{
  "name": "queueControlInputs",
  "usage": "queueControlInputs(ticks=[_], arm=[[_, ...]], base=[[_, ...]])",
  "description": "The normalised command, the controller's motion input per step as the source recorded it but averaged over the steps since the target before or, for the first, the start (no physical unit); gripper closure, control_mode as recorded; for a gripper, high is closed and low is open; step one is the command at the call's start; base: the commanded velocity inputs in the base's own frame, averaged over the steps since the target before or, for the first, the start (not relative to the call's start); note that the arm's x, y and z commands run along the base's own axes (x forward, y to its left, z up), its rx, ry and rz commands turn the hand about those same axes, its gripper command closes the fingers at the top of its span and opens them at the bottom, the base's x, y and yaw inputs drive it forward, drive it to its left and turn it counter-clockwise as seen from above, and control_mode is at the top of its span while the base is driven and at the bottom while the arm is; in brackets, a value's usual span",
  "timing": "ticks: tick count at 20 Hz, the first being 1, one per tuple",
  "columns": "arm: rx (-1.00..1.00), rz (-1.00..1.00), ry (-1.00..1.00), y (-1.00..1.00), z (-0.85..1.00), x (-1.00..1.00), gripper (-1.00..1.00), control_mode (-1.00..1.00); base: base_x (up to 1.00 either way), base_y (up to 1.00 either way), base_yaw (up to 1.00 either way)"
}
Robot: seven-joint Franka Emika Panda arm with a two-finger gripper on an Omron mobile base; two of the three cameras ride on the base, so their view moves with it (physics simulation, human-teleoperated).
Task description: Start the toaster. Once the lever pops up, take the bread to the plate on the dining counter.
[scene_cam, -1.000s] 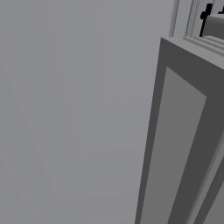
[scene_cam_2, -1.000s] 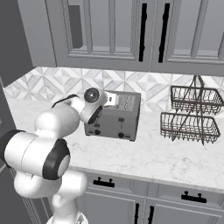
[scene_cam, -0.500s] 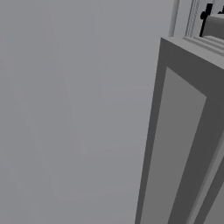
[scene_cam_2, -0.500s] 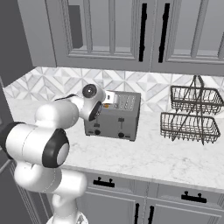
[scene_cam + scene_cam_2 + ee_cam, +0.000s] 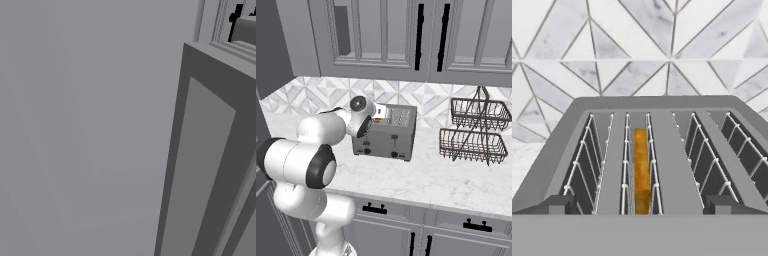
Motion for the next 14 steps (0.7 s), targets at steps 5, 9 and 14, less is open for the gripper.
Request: queueControlInputs(ticks=[5, 9, 14], arm=[[0.0, 0.01, 0.0, -0.1, 0.0, 0.06, -1.0, -1.0], [0.0, 0.0, 0.0, -0.02, -0.02, 0.02, -1.0, -1.0], [0.0, 0.0, 0.02, 0.0, -0.05, 0.03, -1.0, -1.0]], base=[[0.0, 0.0, 0.0], [0.0, 0.0, 0.0], [0.0, 0.0, 0.0]])
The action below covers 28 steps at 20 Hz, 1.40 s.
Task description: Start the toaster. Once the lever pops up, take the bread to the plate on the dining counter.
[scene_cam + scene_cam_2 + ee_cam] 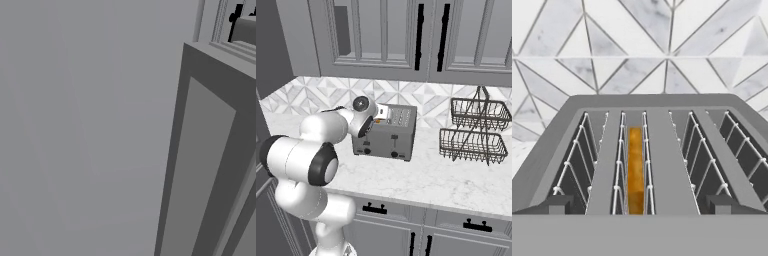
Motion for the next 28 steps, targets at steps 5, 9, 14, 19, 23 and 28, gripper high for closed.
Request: queueControlInputs(ticks=[5, 9, 14, 19, 23, 28], arm=[[0.0, 0.0, 0.01, 0.0, -0.1, 0.03, -1.0, -1.0], [0.0, 0.0, 0.02, 0.0, -0.02, 0.02, -1.0, -1.0], [0.0, 0.03, 0.02, 0.0, 0.0, 0.0, -1.0, -1.0], [0.0, 0.03, 0.0, 0.0, -0.01, 0.0, -1.0, -1.0], [0.0, 0.0, 0.02, 0.0, 0.0, 0.06, -1.0, -1.0], [0.0, 0.0, 0.0, -0.01, 0.0, 0.04, -1.0, -1.0]], base=[[0.0, 0.0, 0.0], [0.0, 0.0, 0.0], [0.0, 0.0, 0.0], [0.0, 0.0, 0.0], [0.0, 0.0, 0.0], [0.0, 0.0, 0.0]])
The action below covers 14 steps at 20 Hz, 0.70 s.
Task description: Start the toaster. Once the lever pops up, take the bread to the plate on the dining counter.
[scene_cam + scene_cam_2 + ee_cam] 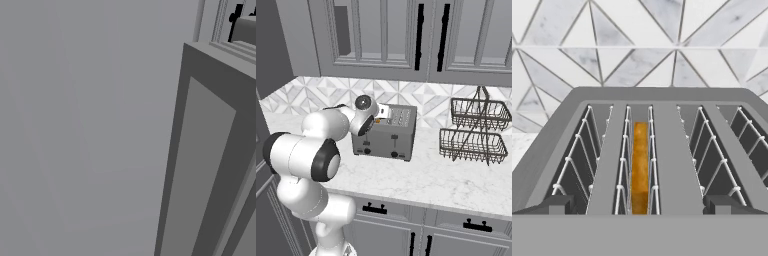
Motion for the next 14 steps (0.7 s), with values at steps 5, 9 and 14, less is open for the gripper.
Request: queueControlInputs(ticks=[5, 9, 14], arm=[[0.0, 0.0, 0.0, 0.0, 0.0, 0.0, -1.0, -1.0], [0.0, 0.0, 0.0, 0.0, 0.0, 0.0, -1.0, -1.0], [0.0, 0.0, 0.0, 0.0, 0.0, 0.0, -1.0, -1.0]], base=[[0.0, 0.0, 0.0], [0.0, 0.0, 0.0], [0.0, 0.0, 0.0]])
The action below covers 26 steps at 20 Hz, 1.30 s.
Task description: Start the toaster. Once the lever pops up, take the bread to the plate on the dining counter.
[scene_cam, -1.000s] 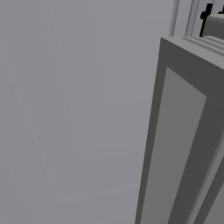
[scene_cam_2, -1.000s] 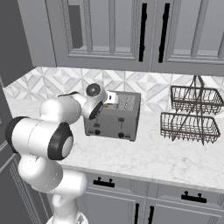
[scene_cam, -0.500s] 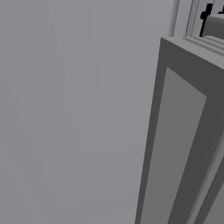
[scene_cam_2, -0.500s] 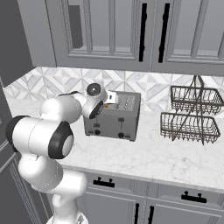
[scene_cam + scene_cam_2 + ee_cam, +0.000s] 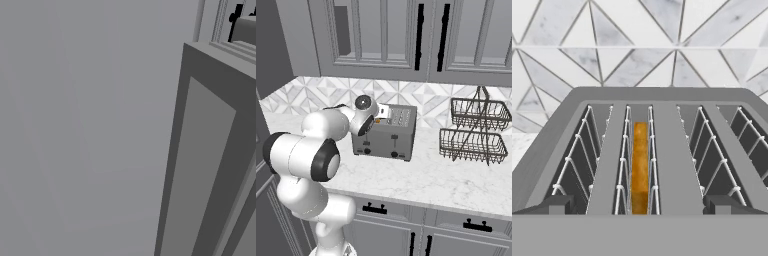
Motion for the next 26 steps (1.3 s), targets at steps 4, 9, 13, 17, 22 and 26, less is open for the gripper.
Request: queueControlInputs(ticks=[4, 9, 13, 17, 22, 26], arm=[[0.0, 0.0, 0.0, 0.0, 0.0, 0.0, -1.0, -1.0], [0.0, 0.0, 0.0, 0.0, 0.0, 0.0, -1.0, -1.0], [0.0, 0.0, 0.0, 0.0, 0.0, 0.0, -1.0, -1.0], [0.0, 0.0, 0.0, 0.0, 0.0, 0.0, -1.0, -1.0], [0.0, 0.0, 0.0, 0.0, 0.0, 0.0, -1.0, -1.0], [0.0, 0.0, 0.0, 0.0, 0.0, 0.0, -1.0, -1.0]], base=[[0.0, 0.0, 0.0], [0.0, 0.0, 0.0], [0.0, 0.0, 0.0], [0.0, 0.0, 0.0], [0.0, 0.0, 0.0], [0.0, 0.0, 0.0]])
